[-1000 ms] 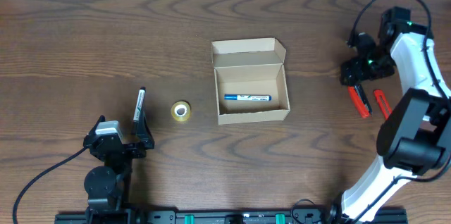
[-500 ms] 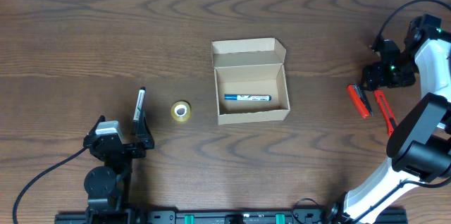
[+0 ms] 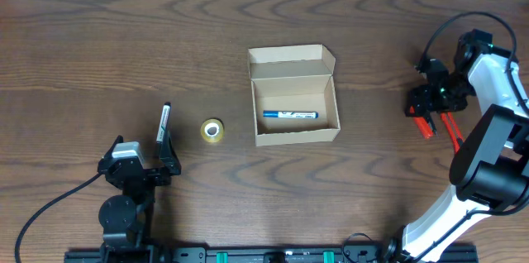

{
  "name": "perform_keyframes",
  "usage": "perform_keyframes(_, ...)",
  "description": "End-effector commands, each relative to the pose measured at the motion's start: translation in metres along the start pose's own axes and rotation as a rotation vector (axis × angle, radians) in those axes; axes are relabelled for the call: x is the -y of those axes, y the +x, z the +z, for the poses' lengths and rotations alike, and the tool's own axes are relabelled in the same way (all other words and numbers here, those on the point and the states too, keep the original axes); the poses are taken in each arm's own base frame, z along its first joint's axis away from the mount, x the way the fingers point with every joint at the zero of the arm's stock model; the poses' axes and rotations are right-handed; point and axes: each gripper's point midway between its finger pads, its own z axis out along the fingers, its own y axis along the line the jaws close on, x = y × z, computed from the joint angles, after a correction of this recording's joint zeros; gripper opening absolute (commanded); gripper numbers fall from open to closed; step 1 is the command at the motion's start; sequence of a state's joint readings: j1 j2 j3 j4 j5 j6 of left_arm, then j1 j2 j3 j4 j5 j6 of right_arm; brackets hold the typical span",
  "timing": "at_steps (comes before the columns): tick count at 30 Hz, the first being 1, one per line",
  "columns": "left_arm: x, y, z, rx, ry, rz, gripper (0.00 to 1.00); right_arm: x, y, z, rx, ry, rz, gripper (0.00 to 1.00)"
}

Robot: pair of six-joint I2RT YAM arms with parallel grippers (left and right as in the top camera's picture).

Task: Pack container
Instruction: 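Lower and close the right gripper on the red stapler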

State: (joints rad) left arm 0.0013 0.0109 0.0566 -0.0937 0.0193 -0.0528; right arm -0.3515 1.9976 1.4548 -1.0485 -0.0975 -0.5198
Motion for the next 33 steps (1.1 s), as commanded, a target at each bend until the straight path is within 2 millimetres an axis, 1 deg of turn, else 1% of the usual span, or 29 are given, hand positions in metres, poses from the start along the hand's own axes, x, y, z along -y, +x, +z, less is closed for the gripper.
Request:
perform_keyframes(1,-0.001,0.012,0.002,-0.024,-0.002,-0.006,0.95,-0.003,-0.003,-0.002,0.018,-0.003,-0.016,0.73)
perform_keyframes(9,-0.001,0.009,0.002,-0.011,-0.003,-0.006,0.95,-0.003,-0.001,0.008,0.022,-0.002,-0.016,0.72)
perform_keyframes(17,-0.001,0.008,0.002,-0.004,-0.002,-0.006,0.95,-0.001,-0.005,0.01,0.042,0.006,-0.023,0.73)
perform_keyframes(22,-0.001,0.008,0.002,-0.005,-0.003,-0.006,0.95,-0.001,-0.007,0.016,0.059,0.011,-0.032,0.73)
perform_keyframes(28,-0.001,0.008,0.002,-0.004,-0.003,-0.006,0.95,-0.004,-0.001,0.029,0.061,0.0,-0.048,0.73)
perform_keyframes(33,-0.001,0.008,0.002,-0.005,-0.004,-0.006,0.96,-0.003,-0.001,0.03,0.061,0.007,-0.069,0.71)
